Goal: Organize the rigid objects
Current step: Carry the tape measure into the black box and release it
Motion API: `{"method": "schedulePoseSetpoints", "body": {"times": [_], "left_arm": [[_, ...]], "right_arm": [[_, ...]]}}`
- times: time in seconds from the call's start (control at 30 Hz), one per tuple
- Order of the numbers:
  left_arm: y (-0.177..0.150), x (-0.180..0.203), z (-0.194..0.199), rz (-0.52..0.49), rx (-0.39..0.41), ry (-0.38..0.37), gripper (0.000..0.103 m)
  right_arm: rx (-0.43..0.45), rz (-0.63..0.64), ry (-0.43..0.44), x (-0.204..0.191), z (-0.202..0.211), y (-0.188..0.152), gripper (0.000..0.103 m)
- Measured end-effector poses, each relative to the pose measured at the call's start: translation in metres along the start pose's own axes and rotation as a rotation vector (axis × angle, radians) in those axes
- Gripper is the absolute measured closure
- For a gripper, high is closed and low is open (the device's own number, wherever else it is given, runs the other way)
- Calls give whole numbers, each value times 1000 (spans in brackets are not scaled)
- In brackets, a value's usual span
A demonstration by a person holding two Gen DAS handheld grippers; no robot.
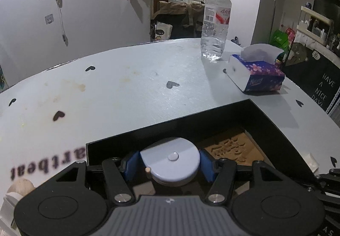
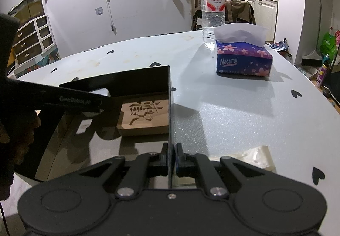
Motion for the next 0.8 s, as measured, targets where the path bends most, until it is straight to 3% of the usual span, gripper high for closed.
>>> {"method": "schedulePoseSetpoints", "body": {"times": [0.13, 0.8], "left_arm": [[0, 1, 0, -3, 4, -20, 34], [-2, 2, 13, 8, 19, -40, 29]], "right_arm": [[0, 0, 0, 0, 0, 0, 97], [0, -3, -1, 0, 0, 0, 97]]}}
Point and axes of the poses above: each gripper's, at about its wrist camera, not at the fingertips, and z roughly against the way its jaws point, x to its right, y to its top, the point moved 2 cm from there along -z, roughly the way its jaws point, and after that the axes turned 15 degrees about y, right-handed, at the moved point
